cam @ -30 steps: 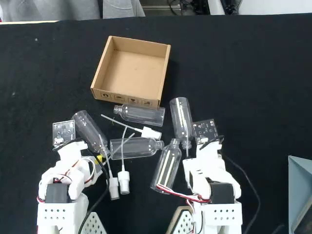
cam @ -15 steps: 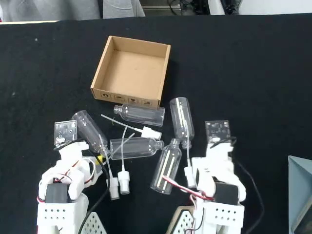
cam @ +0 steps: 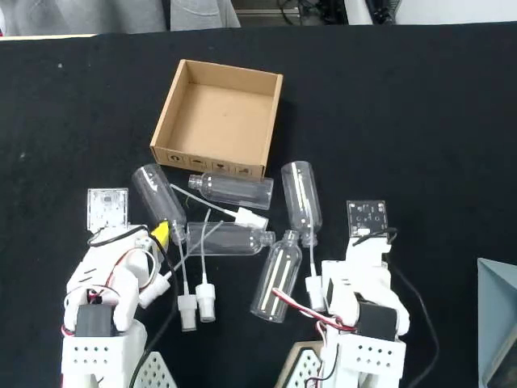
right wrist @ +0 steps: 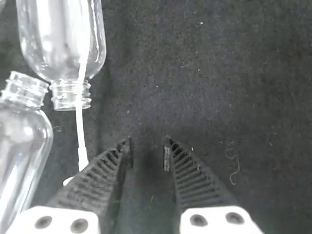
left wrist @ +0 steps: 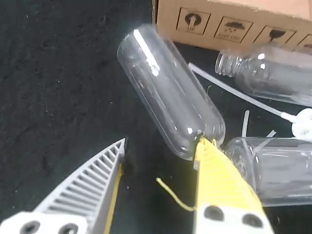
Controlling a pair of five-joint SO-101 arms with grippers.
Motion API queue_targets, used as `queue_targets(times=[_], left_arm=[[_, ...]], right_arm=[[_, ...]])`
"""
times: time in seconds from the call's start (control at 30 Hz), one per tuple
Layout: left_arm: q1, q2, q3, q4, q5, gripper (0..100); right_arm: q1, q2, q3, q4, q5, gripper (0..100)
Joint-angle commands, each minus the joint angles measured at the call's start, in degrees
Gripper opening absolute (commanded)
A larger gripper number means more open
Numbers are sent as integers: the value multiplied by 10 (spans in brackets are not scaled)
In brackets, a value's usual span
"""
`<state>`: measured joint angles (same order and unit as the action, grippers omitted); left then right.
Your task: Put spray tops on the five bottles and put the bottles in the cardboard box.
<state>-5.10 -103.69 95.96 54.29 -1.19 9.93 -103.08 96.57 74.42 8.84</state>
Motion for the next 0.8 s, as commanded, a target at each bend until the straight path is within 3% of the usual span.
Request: queue_targets(times=[0.0,0.23,0.47,0.77], left_arm=[[1,-6,7,9,-9,213],[-54,-6,-41,69,-10,213],[-77,-6,-44,69,-8,213],[-77,-6,-44,68,-5,213]], right_arm=[[17,-55,-22,5,-1,70],[21,-55,-55,4,19,70],[22,-55,-72,-33,272,67],[18,-50,-230,-28,227,67]])
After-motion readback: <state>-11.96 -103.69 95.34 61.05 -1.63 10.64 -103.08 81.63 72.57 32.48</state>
